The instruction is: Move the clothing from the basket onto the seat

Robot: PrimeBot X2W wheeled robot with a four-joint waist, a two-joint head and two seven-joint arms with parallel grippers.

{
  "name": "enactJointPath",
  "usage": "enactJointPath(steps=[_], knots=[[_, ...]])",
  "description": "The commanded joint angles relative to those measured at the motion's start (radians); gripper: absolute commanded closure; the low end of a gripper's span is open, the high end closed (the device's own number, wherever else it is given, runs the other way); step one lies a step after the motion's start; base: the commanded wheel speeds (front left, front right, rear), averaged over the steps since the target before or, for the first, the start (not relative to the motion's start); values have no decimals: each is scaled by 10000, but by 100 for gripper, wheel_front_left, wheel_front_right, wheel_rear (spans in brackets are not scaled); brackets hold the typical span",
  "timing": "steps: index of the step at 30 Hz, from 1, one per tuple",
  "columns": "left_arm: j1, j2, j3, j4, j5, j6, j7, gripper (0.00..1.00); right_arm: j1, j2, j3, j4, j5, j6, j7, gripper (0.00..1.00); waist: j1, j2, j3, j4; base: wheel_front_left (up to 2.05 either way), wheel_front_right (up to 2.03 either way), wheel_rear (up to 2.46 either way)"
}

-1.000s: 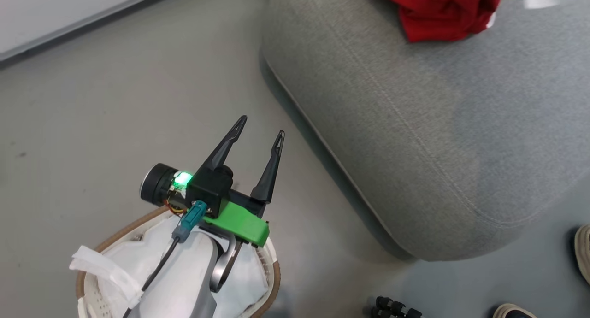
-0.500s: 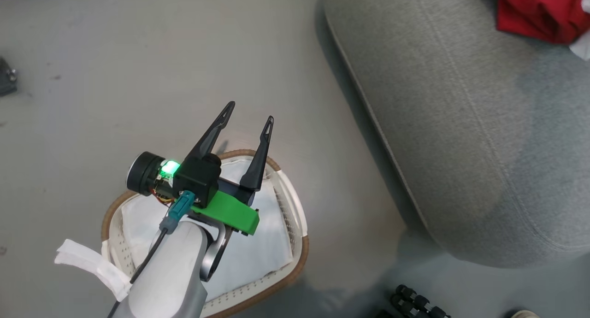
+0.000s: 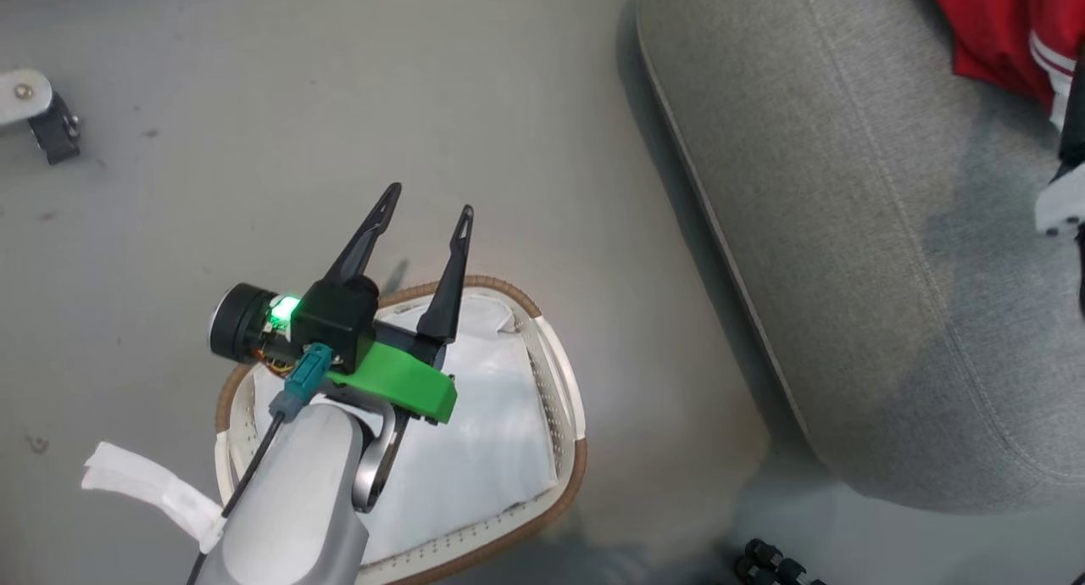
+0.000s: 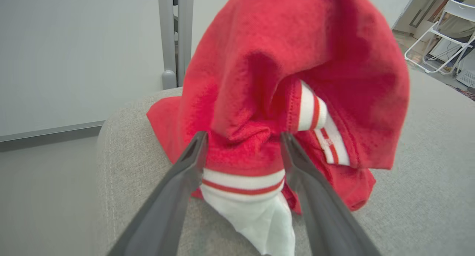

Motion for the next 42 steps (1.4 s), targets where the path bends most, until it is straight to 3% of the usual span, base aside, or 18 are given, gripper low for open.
enactJointPath(steps=[1,10,18,28,42], knots=[[236,-8,144,58,64,-31,-7,0,425,73,11,-153,4,-14,-20,0,-1,-1,-667,-218,0,0,0],[1043,-196,1272,-31,82,169,-7,0,2019,572,706,-1612,382,-14,-19,0,-1,-1,-2029,-174,0,0,0],[1686,-266,2332,-148,236,602,-7,0,2899,1612,1559,-2694,549,-14,-19,0,-1,-1,-2866,449,0,0,0],[2311,-288,3463,-107,180,951,-7,0,3428,2326,2643,-2874,495,-14,-19,0,-1,-1,-3493,1407,0,0,0],[3203,-287,3998,-184,-10,1177,-7,0,4408,2491,3039,-2823,519,-14,-18,0,-1,-1,-4091,2183,0,0,0]])
